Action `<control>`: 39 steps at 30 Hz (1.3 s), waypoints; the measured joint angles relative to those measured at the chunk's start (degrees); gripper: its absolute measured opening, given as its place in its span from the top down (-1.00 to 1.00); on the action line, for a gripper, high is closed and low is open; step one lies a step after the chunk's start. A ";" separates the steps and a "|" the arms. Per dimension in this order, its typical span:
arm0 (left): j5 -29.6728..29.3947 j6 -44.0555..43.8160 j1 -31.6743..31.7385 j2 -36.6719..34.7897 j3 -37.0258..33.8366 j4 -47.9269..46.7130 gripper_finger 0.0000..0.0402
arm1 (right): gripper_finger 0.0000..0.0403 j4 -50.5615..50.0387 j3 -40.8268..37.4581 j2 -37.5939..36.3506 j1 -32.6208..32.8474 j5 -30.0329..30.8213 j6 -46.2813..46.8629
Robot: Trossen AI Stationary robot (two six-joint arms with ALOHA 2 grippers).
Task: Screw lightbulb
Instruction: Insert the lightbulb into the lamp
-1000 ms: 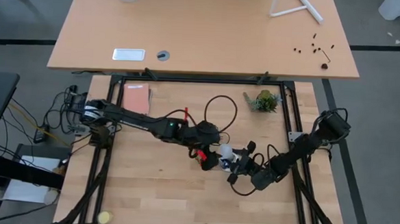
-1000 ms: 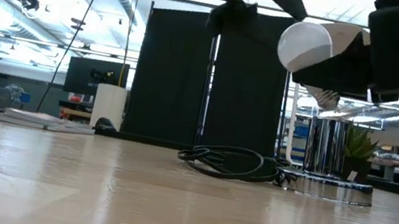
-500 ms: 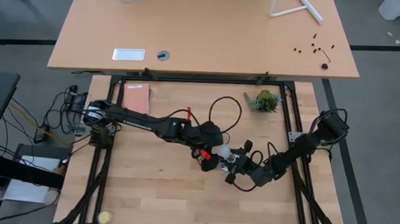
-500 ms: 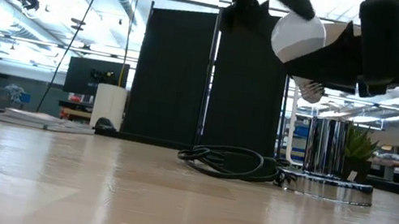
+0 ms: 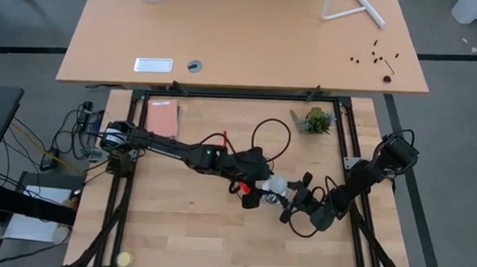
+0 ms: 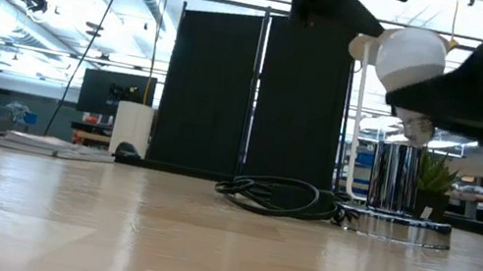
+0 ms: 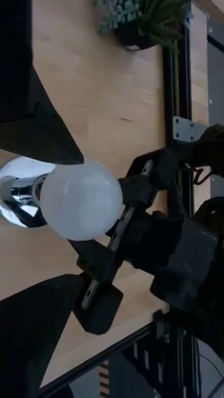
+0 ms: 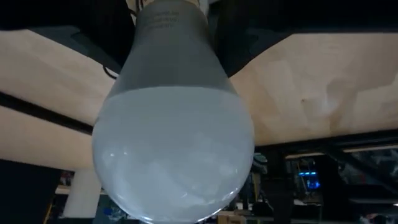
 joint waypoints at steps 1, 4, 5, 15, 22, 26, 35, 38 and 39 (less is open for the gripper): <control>0.02 -0.16 0.30 0.00 0.00 -0.04 -0.52 | 0.02 -0.33 -0.44 0.00 -0.25 -0.46 0.67; 0.73 -0.33 0.71 0.11 -0.02 0.12 -0.52 | 0.02 -0.09 -0.69 0.00 -0.70 -3.03 1.22; 0.72 -0.30 0.81 0.44 -0.02 0.89 -0.52 | 0.02 -0.15 -0.69 0.00 -0.83 -3.10 0.94; 3.10 0.23 1.13 4.00 -0.02 3.01 -0.52 | 0.02 0.33 -0.69 0.13 -1.34 -6.39 0.43; 4.34 0.41 1.15 5.33 -0.04 4.84 -0.52 | 0.01 0.09 -0.69 0.15 -2.37 -9.00 -0.46; 5.72 0.45 0.99 5.33 -0.04 4.57 -0.52 | -0.08 0.22 -0.67 0.15 -2.31 -9.38 -2.51; 5.00 0.54 0.91 5.35 -0.07 3.51 -0.52 | -0.44 -0.22 -0.67 0.11 -2.26 -14.92 -3.04; 3.76 1.53 0.93 5.35 -0.07 3.59 -0.52 | -0.55 -0.21 -0.67 0.11 -2.26 -14.43 -3.65; 3.62 1.57 0.93 5.35 -0.07 3.60 -0.52 | -0.57 -0.21 -0.67 0.11 -2.26 -14.41 -3.83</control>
